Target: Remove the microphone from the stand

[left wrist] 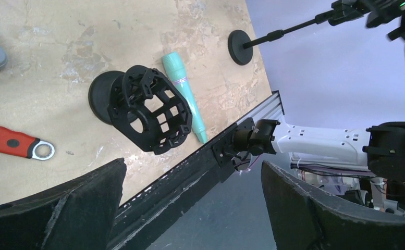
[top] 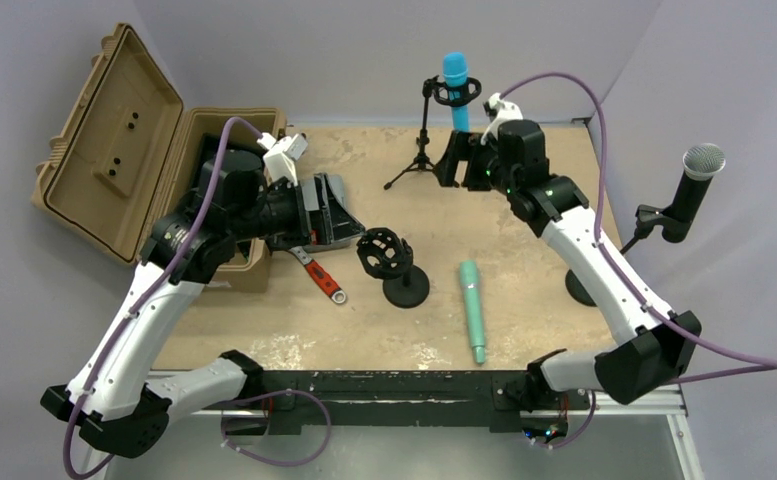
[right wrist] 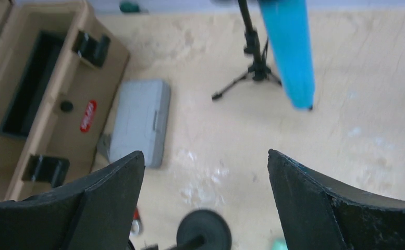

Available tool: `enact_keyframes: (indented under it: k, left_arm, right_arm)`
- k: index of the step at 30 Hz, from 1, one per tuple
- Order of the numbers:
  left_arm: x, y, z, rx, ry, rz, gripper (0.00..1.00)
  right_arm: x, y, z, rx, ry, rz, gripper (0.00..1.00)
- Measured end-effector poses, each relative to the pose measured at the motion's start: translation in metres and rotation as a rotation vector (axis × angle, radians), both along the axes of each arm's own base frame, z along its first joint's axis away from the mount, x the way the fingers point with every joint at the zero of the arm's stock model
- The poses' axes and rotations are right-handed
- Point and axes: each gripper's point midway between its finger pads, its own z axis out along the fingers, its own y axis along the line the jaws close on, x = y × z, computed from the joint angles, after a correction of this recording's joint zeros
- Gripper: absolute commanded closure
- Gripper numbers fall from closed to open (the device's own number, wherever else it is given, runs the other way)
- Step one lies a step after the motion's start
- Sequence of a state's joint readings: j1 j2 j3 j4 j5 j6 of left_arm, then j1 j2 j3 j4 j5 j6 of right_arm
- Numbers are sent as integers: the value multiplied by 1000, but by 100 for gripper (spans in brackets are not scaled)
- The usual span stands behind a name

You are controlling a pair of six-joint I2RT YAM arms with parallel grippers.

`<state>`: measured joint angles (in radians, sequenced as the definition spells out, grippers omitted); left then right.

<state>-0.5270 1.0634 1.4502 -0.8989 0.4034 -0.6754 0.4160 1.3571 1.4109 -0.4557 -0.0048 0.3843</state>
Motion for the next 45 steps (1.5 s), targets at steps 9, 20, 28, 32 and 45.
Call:
enact_keyframes:
  k: [9,20,28,32,45]
  left_arm:
    - [6,1,-4,36,3,4,1]
    - [32,10,27,207,-168,-42,1]
    - [35,23,14,327,-203,-70,1]
    - [36,24,12,343,-211,-77,1]
    - [36,26,10,357,-213,-77,1]
  right_arm:
    - [77,-15,94,30,-202,-91,14]
    - [126,-11,125,-55,-311,-93,20]
    - [152,-12,107,-148,-304,-105,33]
    - [157,-10,91,-187,-277,-90,34]
    - [154,4,96,-245,-307,-75,74]
